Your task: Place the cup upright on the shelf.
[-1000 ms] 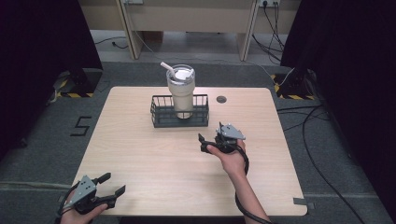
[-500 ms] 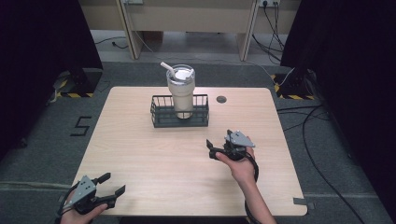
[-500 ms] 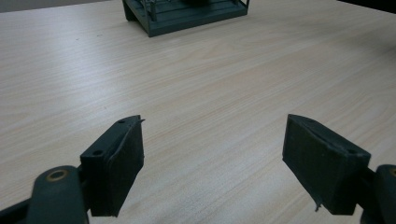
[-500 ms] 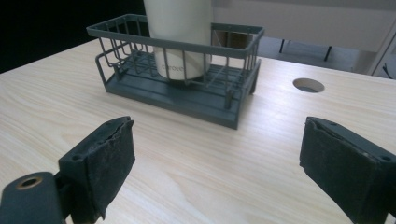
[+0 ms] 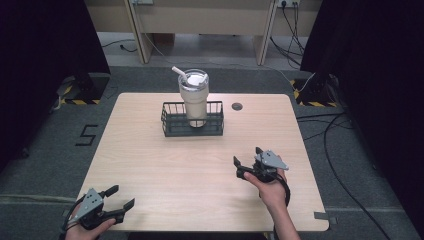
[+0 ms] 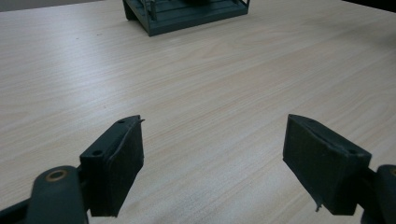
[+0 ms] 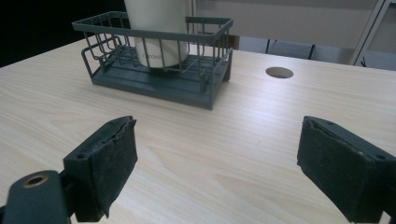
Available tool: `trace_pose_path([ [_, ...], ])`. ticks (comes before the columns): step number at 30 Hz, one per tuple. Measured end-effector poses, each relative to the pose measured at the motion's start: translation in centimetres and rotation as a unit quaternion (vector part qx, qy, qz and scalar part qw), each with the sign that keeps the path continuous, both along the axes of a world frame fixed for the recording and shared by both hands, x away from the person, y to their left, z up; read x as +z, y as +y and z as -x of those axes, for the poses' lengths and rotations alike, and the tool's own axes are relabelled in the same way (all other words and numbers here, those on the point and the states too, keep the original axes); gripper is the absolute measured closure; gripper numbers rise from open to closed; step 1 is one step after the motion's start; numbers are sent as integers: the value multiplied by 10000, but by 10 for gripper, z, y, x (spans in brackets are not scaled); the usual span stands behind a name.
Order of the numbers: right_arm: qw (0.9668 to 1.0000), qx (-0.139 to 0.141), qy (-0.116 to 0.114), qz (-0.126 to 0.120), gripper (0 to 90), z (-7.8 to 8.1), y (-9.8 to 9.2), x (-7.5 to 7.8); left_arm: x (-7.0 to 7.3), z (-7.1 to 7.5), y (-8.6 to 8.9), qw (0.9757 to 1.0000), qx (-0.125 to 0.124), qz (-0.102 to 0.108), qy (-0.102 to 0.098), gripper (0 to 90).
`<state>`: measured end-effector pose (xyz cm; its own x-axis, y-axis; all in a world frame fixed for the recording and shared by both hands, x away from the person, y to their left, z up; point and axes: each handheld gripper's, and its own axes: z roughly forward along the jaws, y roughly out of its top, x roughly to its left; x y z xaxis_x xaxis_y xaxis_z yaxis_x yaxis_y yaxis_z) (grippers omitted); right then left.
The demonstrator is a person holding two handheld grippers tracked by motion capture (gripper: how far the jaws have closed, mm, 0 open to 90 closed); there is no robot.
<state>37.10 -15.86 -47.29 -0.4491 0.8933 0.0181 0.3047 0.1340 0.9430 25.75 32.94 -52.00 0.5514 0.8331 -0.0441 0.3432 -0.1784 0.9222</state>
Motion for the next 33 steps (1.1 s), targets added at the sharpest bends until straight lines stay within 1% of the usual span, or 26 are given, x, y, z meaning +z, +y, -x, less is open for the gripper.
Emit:
trace_pose_path([
  [3,10000,-22,-4,-2,125,5,-6,-3,0,0,0,10000,3,-3,3,198],
  [12,9997,-240,35,6,138,20,-30,-13,0,0,-1,10000,9,-7,7,198],
  [20,9993,-373,42,14,144,31,-46,-23,0,0,-1,10000,16,-25,8,197],
  [23,9990,-432,54,-18,144,34,-50,-27,0,0,-1,10000,12,-25,4,197],
  [24,9990,-445,18,16,145,34,-51,-28,0,0,-1,10000,7,-3,-4,198],
  [27,9987,-497,42,-72,146,36,-53,-30,0,0,-2,10000,-15,-8,-18,198],
  [31,9987,-509,-2,-82,149,37,-54,-31,1,0,-2,10000,-46,1,-38,198],
  [33,9987,-502,12,-67,149,38,-53,-32,1,0,-2,10000,-57,4,-37,198],
])
